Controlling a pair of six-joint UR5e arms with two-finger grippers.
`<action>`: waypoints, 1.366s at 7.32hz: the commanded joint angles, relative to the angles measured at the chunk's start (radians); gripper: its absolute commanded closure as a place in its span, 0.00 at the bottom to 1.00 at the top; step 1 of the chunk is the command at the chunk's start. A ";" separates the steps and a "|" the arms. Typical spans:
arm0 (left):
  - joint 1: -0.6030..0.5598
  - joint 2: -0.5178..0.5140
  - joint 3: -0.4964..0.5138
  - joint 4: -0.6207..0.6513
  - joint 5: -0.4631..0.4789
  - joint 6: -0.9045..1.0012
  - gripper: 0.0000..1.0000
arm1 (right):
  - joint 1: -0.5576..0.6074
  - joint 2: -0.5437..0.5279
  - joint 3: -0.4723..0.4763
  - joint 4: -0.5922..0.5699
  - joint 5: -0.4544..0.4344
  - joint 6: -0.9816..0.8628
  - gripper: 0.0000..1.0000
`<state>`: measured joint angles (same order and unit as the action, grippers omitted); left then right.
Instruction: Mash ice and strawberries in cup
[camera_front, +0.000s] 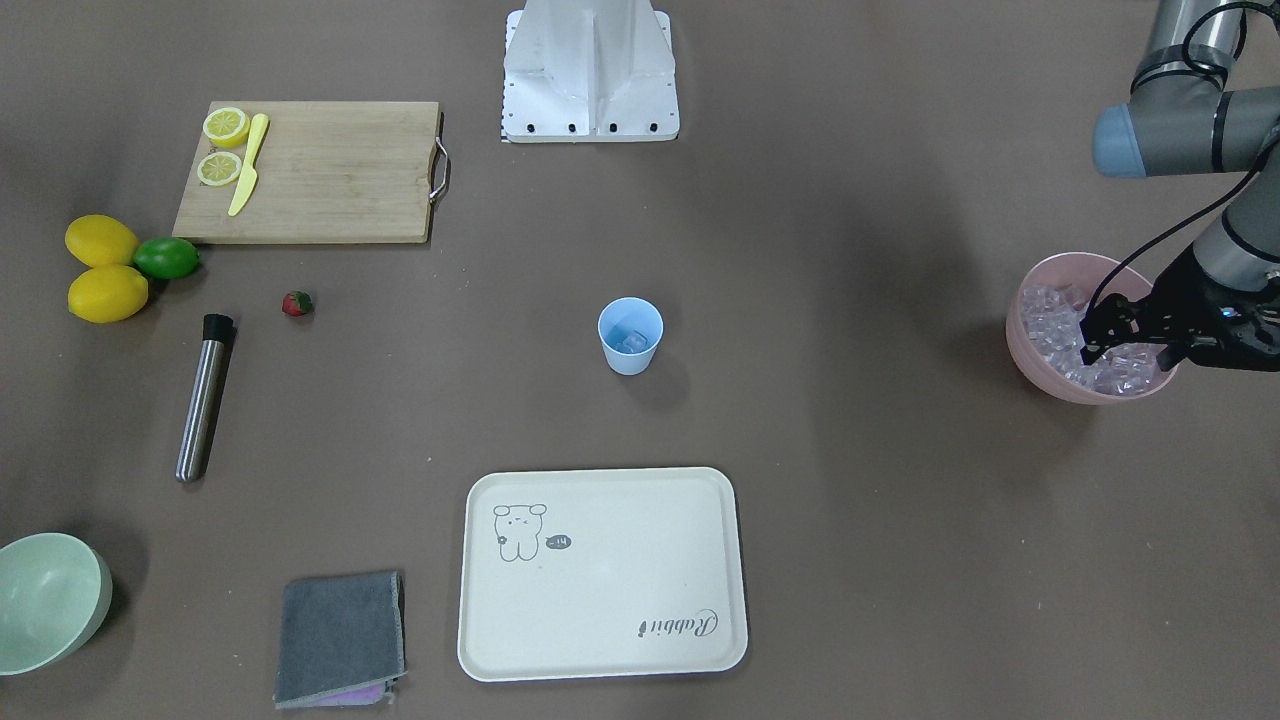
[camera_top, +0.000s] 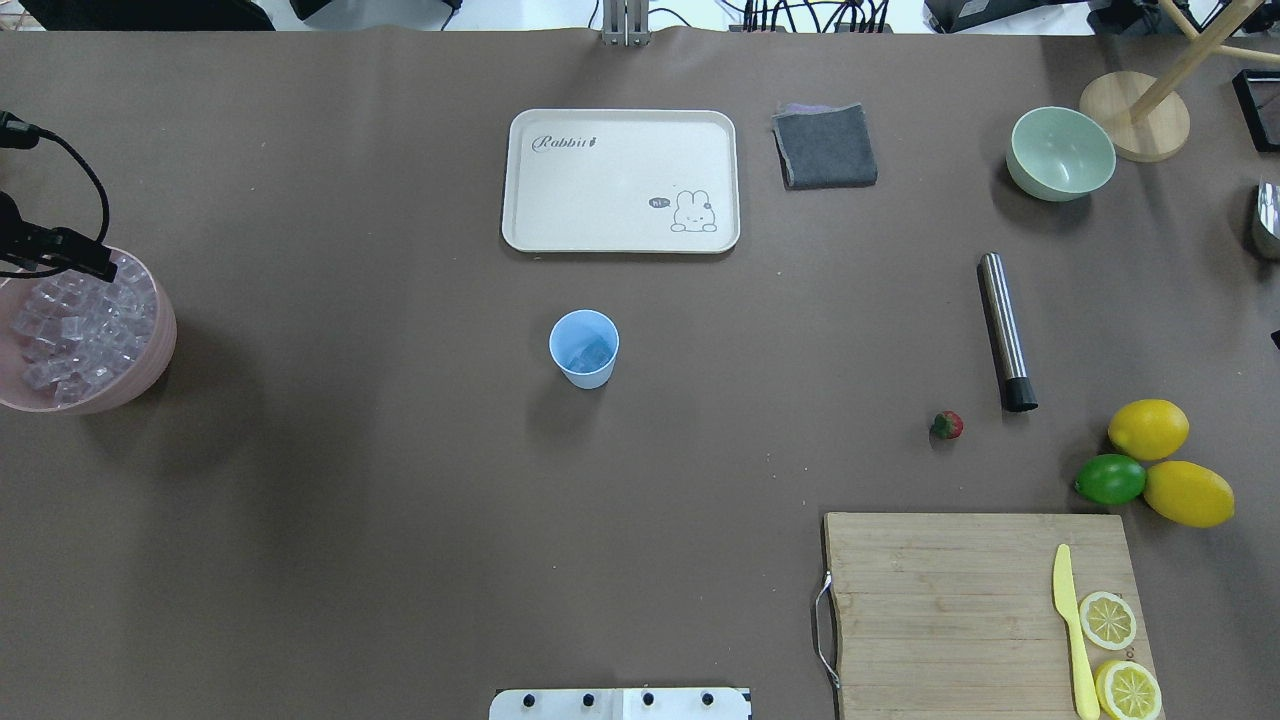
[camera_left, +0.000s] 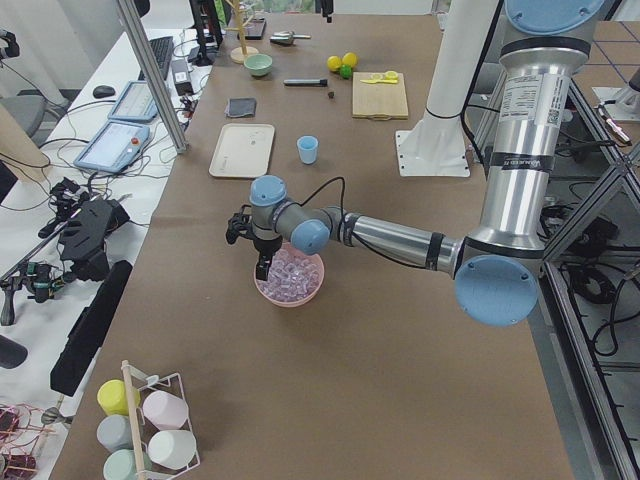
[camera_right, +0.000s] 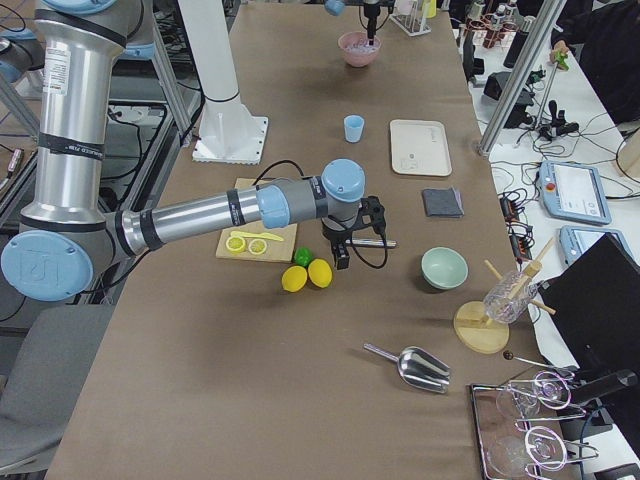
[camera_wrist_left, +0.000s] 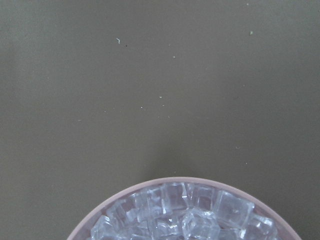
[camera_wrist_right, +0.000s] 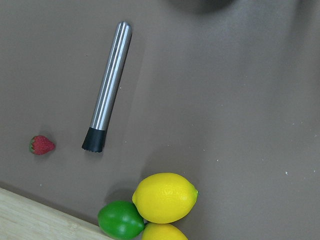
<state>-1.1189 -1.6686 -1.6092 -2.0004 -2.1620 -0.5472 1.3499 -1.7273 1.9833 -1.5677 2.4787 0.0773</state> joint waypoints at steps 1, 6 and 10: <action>0.007 -0.011 0.035 -0.035 -0.001 -0.007 0.04 | 0.000 -0.001 0.000 0.000 0.000 -0.001 0.00; 0.011 -0.016 0.040 -0.046 -0.002 -0.095 0.04 | 0.000 -0.002 0.006 0.000 0.000 0.001 0.00; 0.025 -0.014 0.052 -0.058 -0.001 -0.094 0.04 | 0.000 -0.012 0.014 0.000 0.000 -0.001 0.00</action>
<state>-1.0983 -1.6821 -1.5582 -2.0542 -2.1631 -0.6400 1.3499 -1.7364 1.9949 -1.5677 2.4789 0.0768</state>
